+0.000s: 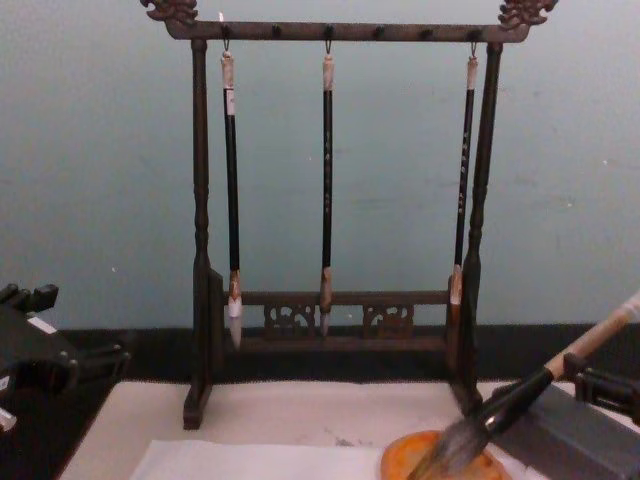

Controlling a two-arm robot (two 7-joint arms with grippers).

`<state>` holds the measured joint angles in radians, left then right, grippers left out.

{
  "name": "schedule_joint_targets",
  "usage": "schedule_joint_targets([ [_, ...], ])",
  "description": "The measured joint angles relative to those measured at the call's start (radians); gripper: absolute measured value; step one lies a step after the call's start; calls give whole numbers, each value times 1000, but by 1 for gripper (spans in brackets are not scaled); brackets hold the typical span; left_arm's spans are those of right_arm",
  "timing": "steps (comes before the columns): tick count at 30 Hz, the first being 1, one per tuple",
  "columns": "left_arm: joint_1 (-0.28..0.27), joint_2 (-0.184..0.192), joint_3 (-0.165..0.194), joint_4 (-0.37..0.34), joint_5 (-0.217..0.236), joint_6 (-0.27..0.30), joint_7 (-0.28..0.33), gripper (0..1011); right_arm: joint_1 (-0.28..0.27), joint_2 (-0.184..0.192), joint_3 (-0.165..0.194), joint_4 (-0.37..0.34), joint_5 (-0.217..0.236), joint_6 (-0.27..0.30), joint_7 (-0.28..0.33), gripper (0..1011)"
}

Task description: Pick up the brush from the inkstone, write on the paper, then place the brush back to its original position.

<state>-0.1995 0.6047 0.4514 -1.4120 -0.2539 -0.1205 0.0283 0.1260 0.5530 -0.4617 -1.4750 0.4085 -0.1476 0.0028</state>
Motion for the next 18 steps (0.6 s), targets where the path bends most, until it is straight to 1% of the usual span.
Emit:
schedule_joint_targets([
  [18, 0, 0, 0, 0, 0, 0, 0, 1010, 0, 0, 0, 0, 0, 0, 0, 1000],
])
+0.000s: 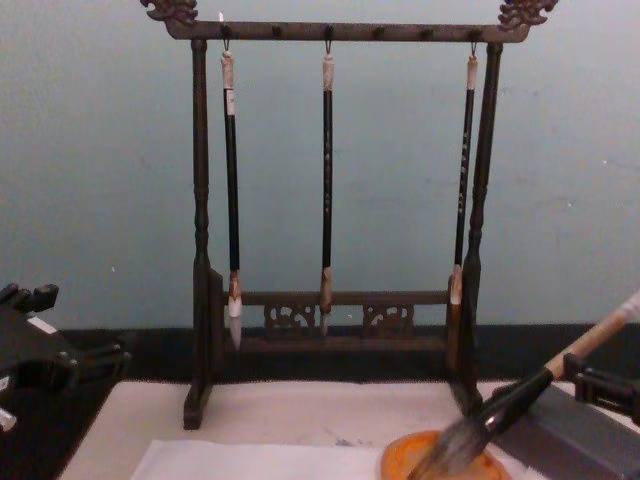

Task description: Pick up the brush from the inkstone, write on the paper, then place the brush back to its original position.

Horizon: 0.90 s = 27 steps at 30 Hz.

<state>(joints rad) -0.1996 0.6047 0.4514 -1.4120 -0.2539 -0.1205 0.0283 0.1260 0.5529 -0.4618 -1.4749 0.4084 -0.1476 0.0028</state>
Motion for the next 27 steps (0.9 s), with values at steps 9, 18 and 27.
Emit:
schedule_joint_targets([
  [9, 0, 0, 0, 0, 0, 0, 0, 1010, 0, 0, 0, 0, 0, 0, 0, 1000],
  [18, 0, 0, 0, 0, 0, 0, 0, 1010, 0, 0, 0, 0, 0, 0, 0, 1000],
  [27, 0, 0, 0, 0, 0, 0, 0, 1010, 0, 0, 0, 0, 0, 0, 0, 1000],
])
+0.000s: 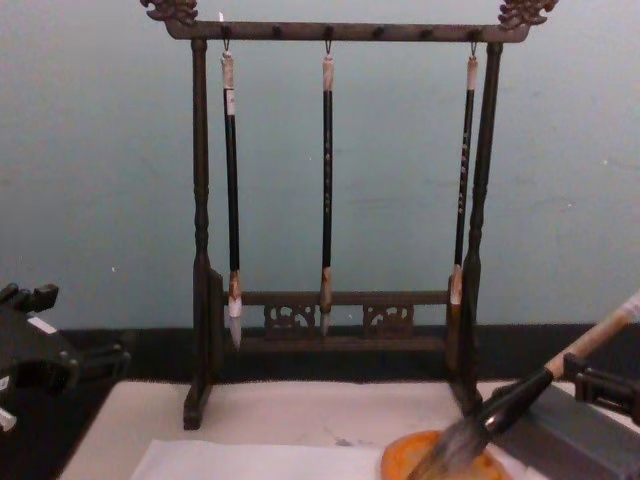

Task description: Pick up the brush from the inkstone, write on the paper, then place the brush back to its original position.

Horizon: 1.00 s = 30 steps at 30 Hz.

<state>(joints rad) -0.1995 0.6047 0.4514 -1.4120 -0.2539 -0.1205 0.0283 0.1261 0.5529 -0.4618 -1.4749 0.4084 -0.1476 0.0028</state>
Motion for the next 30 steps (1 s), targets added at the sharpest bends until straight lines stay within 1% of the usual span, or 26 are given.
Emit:
schedule_joint_targets([
  [30, 0, 0, 0, 0, 0, 0, 0, 1010, 0, 0, 0, 0, 0, 0, 0, 1000],
])
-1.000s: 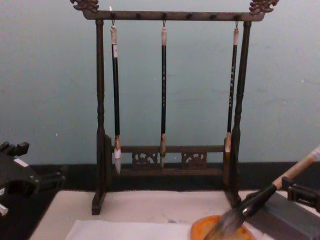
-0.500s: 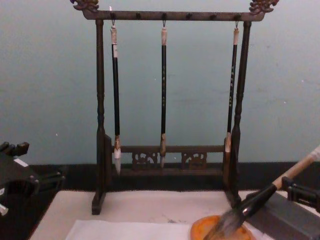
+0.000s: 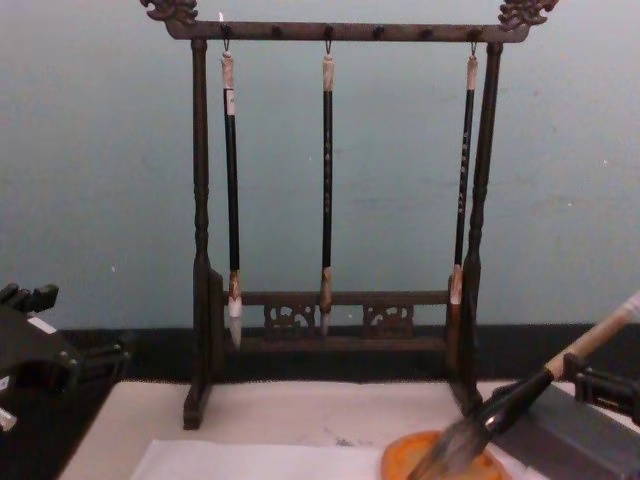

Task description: Pick up the brush from the inkstone, write on the paper, then place the brush back to its original position.

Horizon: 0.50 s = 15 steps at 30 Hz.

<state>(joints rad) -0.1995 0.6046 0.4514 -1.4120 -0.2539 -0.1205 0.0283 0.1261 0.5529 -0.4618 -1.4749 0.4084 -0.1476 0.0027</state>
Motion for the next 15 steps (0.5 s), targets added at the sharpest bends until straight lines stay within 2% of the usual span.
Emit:
schedule_joint_targets([
  [15, 0, 0, 0, 0, 0, 0, 0, 1010, 0, 0, 0, 0, 0, 0, 0, 1000],
])
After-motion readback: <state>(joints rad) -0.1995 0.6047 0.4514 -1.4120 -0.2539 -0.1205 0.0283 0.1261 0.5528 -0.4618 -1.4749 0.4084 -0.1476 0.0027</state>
